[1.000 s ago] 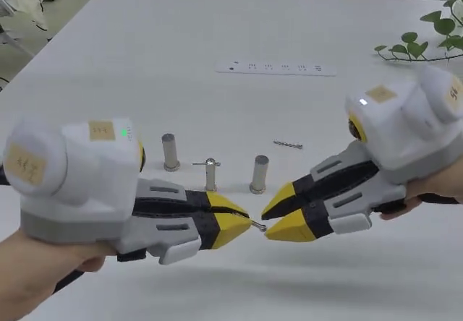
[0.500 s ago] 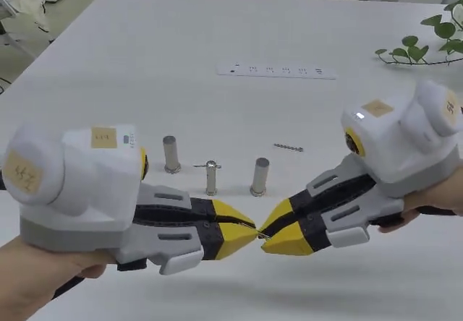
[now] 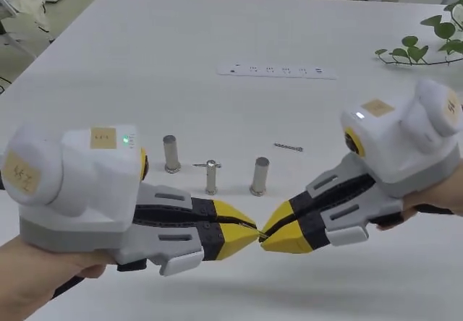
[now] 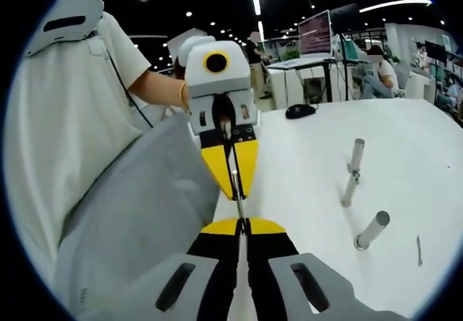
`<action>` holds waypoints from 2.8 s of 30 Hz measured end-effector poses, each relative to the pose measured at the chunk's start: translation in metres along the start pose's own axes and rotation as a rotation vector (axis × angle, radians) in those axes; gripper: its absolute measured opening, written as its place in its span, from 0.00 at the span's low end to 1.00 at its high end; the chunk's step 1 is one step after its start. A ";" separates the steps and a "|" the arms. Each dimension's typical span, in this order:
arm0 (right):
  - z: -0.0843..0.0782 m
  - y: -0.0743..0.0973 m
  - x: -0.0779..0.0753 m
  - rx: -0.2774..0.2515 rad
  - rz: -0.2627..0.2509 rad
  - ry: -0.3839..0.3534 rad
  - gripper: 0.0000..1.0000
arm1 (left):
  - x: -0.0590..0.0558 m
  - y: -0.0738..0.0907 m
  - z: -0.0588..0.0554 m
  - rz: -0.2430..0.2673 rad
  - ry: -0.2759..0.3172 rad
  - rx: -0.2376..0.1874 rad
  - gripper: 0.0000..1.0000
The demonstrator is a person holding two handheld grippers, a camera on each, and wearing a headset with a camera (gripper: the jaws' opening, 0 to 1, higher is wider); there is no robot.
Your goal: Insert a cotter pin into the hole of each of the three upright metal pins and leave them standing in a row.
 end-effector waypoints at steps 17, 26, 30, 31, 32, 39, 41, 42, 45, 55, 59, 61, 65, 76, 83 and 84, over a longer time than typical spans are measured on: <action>-0.006 0.013 -0.022 0.124 -0.102 0.082 0.03 | 0.026 -0.007 -0.003 0.141 0.007 -0.011 0.14; -0.017 0.030 -0.042 0.220 -0.174 0.109 0.03 | 0.045 -0.015 -0.011 0.245 0.007 0.015 0.20; -0.020 0.036 -0.050 0.254 -0.198 0.120 0.03 | 0.053 -0.018 -0.015 0.288 0.014 0.025 0.20; -0.021 0.038 -0.052 0.266 -0.205 0.119 0.03 | 0.056 -0.019 -0.016 0.301 0.015 0.027 0.20; -0.022 0.039 -0.054 0.272 -0.211 0.117 0.03 | 0.059 -0.019 -0.017 0.319 0.020 0.029 0.20; -0.034 0.048 -0.072 0.355 -0.262 0.127 0.03 | 0.072 -0.025 -0.021 0.396 0.058 0.015 0.20; -0.036 0.050 -0.075 0.369 -0.268 0.128 0.03 | 0.075 -0.026 -0.022 0.411 0.069 0.013 0.20; -0.037 0.051 -0.079 0.380 -0.281 0.125 0.03 | 0.078 -0.027 -0.023 0.430 0.079 0.010 0.21; -0.041 0.054 -0.085 0.405 -0.295 0.127 0.03 | 0.083 -0.030 -0.023 0.454 0.088 0.009 0.21; -0.048 0.061 -0.104 0.472 -0.333 0.130 0.03 | 0.096 -0.044 -0.029 0.523 0.105 0.020 0.25; -0.050 0.061 -0.108 0.483 -0.336 0.129 0.03 | 0.102 -0.049 -0.030 0.538 0.115 0.020 0.25; -0.051 0.061 -0.111 0.489 -0.338 0.132 0.03 | 0.105 -0.051 -0.031 0.548 0.119 0.019 0.25; -0.053 0.061 -0.117 0.500 -0.344 0.130 0.03 | 0.112 -0.056 -0.033 0.571 0.131 0.019 0.25; -0.052 0.060 -0.132 0.519 -0.347 0.141 0.03 | 0.124 -0.070 -0.040 0.628 0.162 0.005 0.23; -0.054 0.059 -0.138 0.534 -0.337 0.150 0.03 | 0.131 -0.076 -0.040 0.652 0.176 -0.005 0.20; -0.054 0.059 -0.138 0.535 -0.336 0.149 0.03 | 0.132 -0.076 -0.041 0.654 0.175 -0.003 0.20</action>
Point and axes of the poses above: the centre of the closed fingertips' face, and the gripper's own axes: y roughly backward along the fingers, x roughly to its left, z roughly out of its top, the point moved 1 cm from there along y, roughly backward along the fingers, and after that the axes turned 4 degrees about -x, right-handed, at the moved point
